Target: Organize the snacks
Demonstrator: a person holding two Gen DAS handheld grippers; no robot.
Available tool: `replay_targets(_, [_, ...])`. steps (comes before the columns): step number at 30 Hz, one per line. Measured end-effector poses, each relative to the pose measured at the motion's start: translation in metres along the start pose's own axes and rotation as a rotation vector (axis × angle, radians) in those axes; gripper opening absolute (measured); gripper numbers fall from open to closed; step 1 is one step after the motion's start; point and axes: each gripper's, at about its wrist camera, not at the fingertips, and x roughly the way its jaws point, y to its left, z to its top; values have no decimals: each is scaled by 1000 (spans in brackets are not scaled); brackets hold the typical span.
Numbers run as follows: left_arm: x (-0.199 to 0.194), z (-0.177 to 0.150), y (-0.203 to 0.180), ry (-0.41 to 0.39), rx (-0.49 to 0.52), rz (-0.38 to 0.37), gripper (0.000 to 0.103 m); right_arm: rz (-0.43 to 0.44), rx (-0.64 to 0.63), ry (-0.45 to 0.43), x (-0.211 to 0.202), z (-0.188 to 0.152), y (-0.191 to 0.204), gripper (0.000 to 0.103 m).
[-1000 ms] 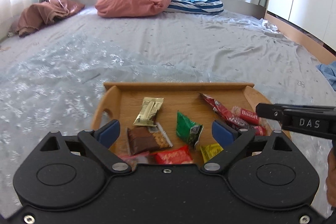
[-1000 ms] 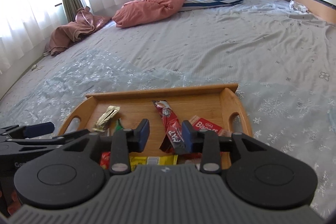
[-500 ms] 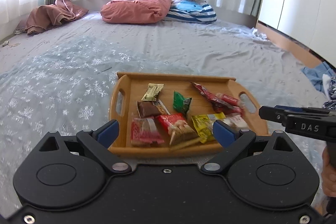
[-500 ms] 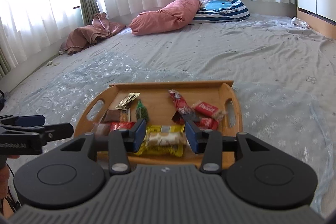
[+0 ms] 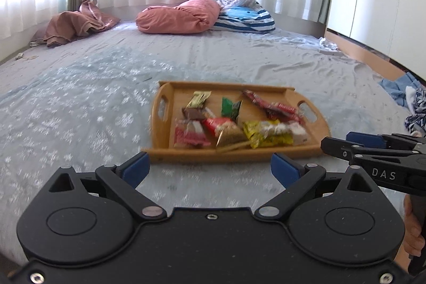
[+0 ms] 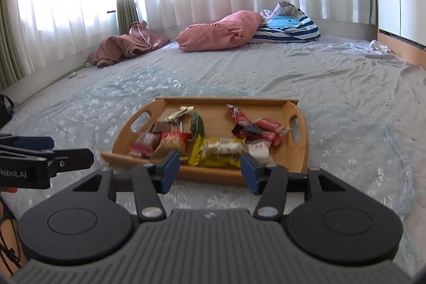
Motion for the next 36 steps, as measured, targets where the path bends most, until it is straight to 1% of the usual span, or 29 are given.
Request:
replay_targets(4, [6,-23,2,11,2,30,97,-16,-31,-2,-1,-22,8,70])
replay_targets(9, [22,-47,6,18,12,57,97,-35,-59,4,4,-48,14,74])
replay_targets(15, [48,-68,13,52,-20,84,97,-80,-64,38,19,-74,15,77])
replay_targets(19, [61,-80,11,51,16,113,97,-114,-106,55,29,-91,18,83])
replay_targets(22, [69,-86,8,60,36,115,97,-127,-105,67,36,-97,17,90])
replay_targets(24, [75,-89,8,78,26,111,98,-136,-93,74,40,-100,15,92])
replay_targets(26, [79,-92,9,78,8,110,100,-142,-78,73,43,-101,12,99])
replay_targets(30, [83,-93,8,70,17,114,103,-141,-69,73,46,-102,10,103])
replay_targets(36, [84,-95,11,63,-1,95,103,-134,-76,101,51,-102,10,103])
